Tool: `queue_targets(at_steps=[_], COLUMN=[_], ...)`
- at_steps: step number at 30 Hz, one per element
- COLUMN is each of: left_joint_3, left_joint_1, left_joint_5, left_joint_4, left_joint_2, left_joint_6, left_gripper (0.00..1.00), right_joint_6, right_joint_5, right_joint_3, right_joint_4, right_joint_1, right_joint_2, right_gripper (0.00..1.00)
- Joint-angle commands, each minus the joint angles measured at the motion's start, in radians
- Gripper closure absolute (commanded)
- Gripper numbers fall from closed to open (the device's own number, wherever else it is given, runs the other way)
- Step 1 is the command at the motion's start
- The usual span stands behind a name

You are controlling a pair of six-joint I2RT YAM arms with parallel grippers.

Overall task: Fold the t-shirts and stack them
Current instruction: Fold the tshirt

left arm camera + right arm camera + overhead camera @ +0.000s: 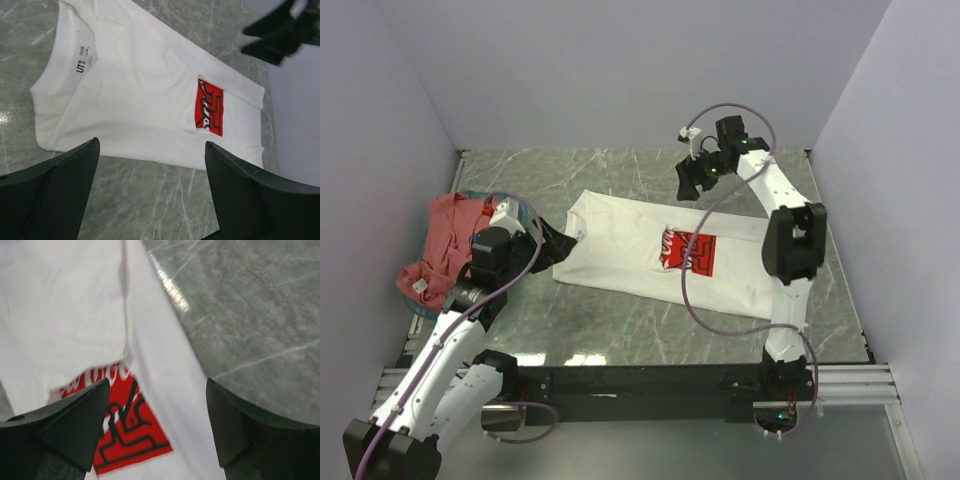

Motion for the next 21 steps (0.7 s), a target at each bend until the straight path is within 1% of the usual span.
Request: queue_targets(at_steps=[1, 3, 5, 6, 9, 11, 12, 15, 18, 21], left_joint_3=[-0.018, -0.047, -0.093, -0.107, -0.138, -0.141, -0.141, -0.132, -0.124, -0.118], left_joint_1=[0.004, 0.004, 0.004, 0.006, 0.006, 0.006, 0.006, 0.006, 0.006, 0.006], left_joint_5=[0.089, 0.092, 0.097, 0.097, 0.103, 0.103, 0.103, 0.098, 0.106, 0.107], left_joint_4=[-0.019, -0.015, 0.002, 0.005, 0.018, 0.018, 0.018, 0.021, 0.031, 0.034], left_joint_2=[-0.068, -0.116, -0.151, -0.157, -0.163, -0.154, -0.154, -0.139, -0.122, -0.12], left_joint_6=[0.049, 0.024, -0.008, -0.015, -0.037, -0.037, -0.036, -0.035, -0.042, -0.046], left_gripper=[0.08, 0.08, 0.08, 0.08, 0.08, 0.09, 0.09, 0.09, 0.09, 0.09], right_joint_6=[0.313, 0.362, 0.387, 0.389, 0.39, 0.393, 0.392, 0.399, 0.389, 0.376], right_joint_5=[0.055, 0.077, 0.083, 0.082, 0.092, 0.098, 0.088, 0.109, 0.147, 0.146], right_joint_3=[0.205, 0.247, 0.28, 0.341, 0.435, 0.46, 0.506, 0.492, 0.507, 0.534], right_joint_4=[-0.036, 0.016, 0.03, 0.007, -0.028, -0.045, -0.068, -0.065, -0.11, -0.16], right_joint_1=[0.032, 0.037, 0.038, 0.038, 0.045, 0.048, 0.048, 0.049, 0.058, 0.064], right_joint_2=[0.14, 0.205, 0.272, 0.3, 0.393, 0.435, 0.444, 0.44, 0.459, 0.486], right_gripper=[0.16, 0.16, 0.16, 0.16, 0.17, 0.18, 0.18, 0.18, 0.18, 0.2])
